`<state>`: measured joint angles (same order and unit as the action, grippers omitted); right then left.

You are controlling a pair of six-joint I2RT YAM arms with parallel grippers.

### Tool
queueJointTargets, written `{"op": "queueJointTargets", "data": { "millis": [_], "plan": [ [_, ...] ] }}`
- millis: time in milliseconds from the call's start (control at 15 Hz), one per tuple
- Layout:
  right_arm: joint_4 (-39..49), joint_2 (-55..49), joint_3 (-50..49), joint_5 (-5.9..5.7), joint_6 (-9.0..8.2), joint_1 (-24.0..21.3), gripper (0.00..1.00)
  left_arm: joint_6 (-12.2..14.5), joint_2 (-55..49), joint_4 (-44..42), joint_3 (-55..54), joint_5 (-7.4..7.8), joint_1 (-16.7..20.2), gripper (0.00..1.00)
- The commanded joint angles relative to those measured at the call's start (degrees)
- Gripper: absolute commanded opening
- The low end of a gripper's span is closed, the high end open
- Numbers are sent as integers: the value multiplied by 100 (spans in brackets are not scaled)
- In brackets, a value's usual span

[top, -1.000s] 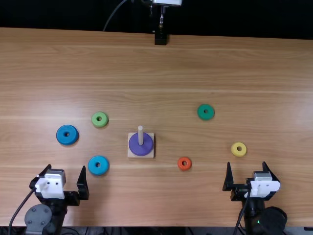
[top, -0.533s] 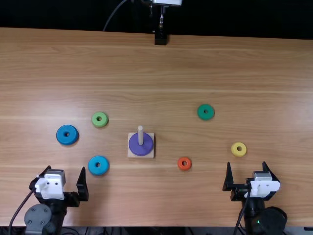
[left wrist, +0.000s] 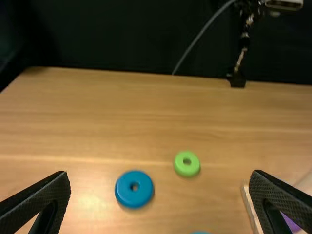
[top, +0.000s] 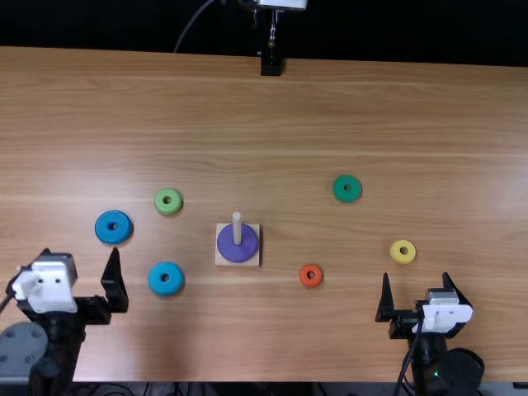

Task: Build the Hanoi tower: stack the rings onto the peg from bottom to top in this color order: purple, dark blue, light blue, dark green, light green, yellow, orange.

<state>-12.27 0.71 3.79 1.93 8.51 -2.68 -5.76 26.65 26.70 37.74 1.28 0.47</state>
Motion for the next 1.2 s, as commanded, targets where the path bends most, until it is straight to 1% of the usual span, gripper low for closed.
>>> {"op": "queueJointTargets", "data": {
  "millis": [0,67,200,333,400,467,533,600,667,733,800,933,1000,1067,1133],
  "plan": [
    [-435,-71,-291,60,14,-49,100,80,569,125,542,-117,6,100],
    [-435,-71,-291,60,14,-49,100,80,929,262,806,-244,-56,100],
    [-435,-71,-291,60,14,-49,100,80,2177,325,1359,-233,6,100],
    [-435,-71,-291,60,14,-49,100,91,2362,399,1579,-181,85,100],
    [-435,-71,-291,60,14,-49,100,91,2626,410,1755,-96,217,100],
    [-435,-71,-291,60,14,-49,100,91,3179,420,1939,73,287,100],
    [-435,-71,-291,60,14,-49,100,91,3592,420,2080,146,287,100],
    [-435,-71,-291,60,14,-49,100,91,3900,473,2229,178,305,100],
    [-435,-71,-291,60,14,-49,100,91,4234,652,2405,178,313,100],
    [-435,-71,-291,60,14,-49,100,91,4568,1011,2528,178,384,100],
    [-435,-71,-291,60,14,-49,100,91,4920,1401,2669,178,551,100],
    [-435,-71,-291,60,14,-49,100,101,5587,1918,2880,167,858,100],
    [-435,-71,-291,60,14,-49,100,101,5807,2045,2985,115,955,100],
    [-435,-71,-291,60,14,-49,100,154,6001,2140,3108,115,1016,100],
    [-435,-71,-291,60,14,-49,100,460,6291,2213,3170,104,1025,100]
  ]
}}
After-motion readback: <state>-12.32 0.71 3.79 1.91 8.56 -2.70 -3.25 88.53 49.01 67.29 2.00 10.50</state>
